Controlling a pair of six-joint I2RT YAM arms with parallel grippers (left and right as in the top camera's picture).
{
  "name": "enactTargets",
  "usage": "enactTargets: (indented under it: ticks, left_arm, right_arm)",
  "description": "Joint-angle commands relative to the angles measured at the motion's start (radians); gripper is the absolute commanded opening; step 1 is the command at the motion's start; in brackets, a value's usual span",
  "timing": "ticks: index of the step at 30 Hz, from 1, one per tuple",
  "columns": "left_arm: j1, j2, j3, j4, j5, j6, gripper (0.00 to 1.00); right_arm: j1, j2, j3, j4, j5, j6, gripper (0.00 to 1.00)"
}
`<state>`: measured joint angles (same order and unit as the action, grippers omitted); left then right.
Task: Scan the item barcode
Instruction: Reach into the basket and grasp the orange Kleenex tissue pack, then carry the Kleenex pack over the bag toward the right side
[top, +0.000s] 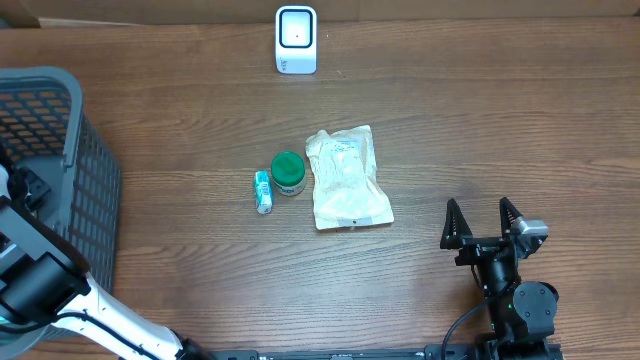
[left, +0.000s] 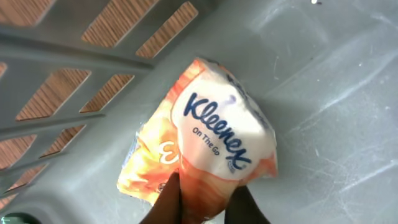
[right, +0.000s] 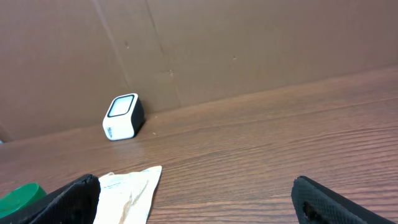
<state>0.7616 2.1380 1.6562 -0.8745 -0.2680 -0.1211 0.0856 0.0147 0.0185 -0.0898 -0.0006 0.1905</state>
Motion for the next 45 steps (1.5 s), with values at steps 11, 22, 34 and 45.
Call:
enactTargets:
  ticks: [11, 22, 34, 45]
  left_arm:
    - [0.0, -0.019, 0.018, -0.147, 0.095, -0.03, 0.04]
    - [-0.006, -0.333, 0.048, -0.202, 0.131, -0.192, 0.04]
    - [-0.153, -0.675, 0.048, -0.182, 0.482, -0.241, 0.04]
    - [-0.729, -0.706, 0.032, -0.288, 0.399, -0.193, 0.04]
  right_arm:
    - [-0.002, -0.012, -0.01, 0.006, -0.005, 0.004, 1.0]
    - [-0.002, -0.012, -0.01, 0.006, -0.005, 0.004, 1.0]
    - [-0.002, -0.012, -0.011, 0.006, -0.005, 0.004, 1.0]
    - [-0.002, -0.012, -0.01, 0.006, -0.005, 0.004, 1.0]
